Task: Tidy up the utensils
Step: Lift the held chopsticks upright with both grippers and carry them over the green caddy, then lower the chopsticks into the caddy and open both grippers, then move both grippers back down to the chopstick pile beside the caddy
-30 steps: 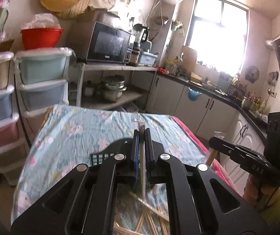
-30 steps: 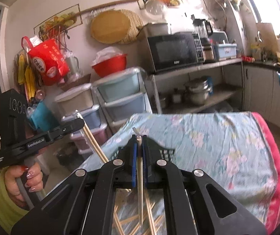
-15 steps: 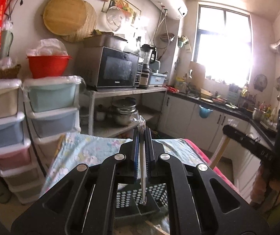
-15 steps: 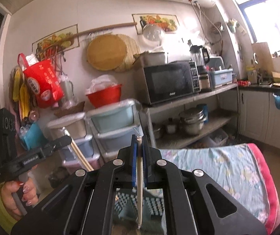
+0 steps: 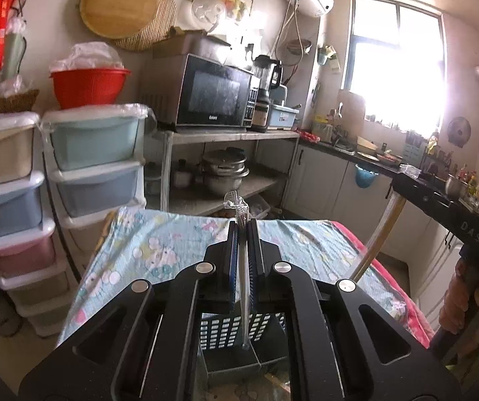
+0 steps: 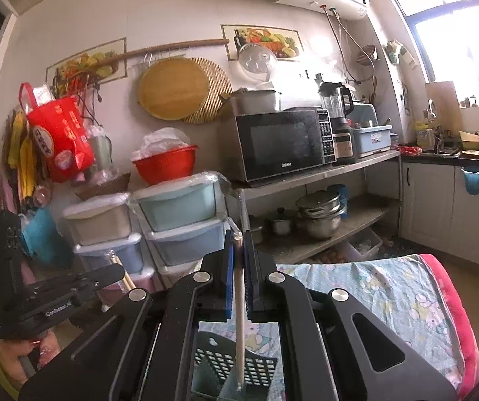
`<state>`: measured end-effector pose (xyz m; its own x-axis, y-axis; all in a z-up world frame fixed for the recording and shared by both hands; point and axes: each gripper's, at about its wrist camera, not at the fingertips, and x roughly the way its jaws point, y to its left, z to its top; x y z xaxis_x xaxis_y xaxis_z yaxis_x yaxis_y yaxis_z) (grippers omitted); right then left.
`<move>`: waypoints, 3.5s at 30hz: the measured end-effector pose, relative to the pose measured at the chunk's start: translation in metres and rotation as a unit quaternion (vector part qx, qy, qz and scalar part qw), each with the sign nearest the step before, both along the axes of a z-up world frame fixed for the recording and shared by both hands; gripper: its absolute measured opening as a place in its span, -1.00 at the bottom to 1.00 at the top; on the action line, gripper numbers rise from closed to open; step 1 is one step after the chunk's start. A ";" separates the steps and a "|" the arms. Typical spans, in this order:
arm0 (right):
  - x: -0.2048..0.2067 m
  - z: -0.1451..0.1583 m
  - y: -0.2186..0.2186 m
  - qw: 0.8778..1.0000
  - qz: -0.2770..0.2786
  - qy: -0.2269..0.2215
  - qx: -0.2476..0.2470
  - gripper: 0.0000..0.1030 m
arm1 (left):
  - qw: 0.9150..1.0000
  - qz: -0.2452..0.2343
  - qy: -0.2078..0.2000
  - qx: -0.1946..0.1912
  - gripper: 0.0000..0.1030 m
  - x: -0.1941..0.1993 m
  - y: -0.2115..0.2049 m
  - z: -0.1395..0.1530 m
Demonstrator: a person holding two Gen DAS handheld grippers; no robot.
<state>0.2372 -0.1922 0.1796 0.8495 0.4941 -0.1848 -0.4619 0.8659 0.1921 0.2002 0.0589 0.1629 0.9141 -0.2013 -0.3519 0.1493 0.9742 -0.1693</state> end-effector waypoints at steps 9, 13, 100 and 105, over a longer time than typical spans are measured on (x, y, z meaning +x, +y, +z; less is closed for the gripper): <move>0.011 -0.027 0.005 1.000 -0.007 0.025 -0.006 -0.89 | 1.000 0.001 0.026 0.003 -0.94 0.007 -0.002 -0.029; 0.012 -0.035 0.004 0.999 -0.011 0.035 -0.005 -0.89 | 0.999 0.001 0.040 0.002 -0.93 0.009 -0.001 -0.040; -0.088 -0.158 -0.054 0.981 -0.015 0.187 -0.044 0.21 | 0.990 0.022 0.136 -0.032 0.79 -0.081 -0.014 -0.143; -0.090 -0.169 -0.056 0.978 -0.018 0.201 -0.048 0.21 | 0.988 0.020 0.152 -0.034 0.79 -0.084 -0.016 -0.153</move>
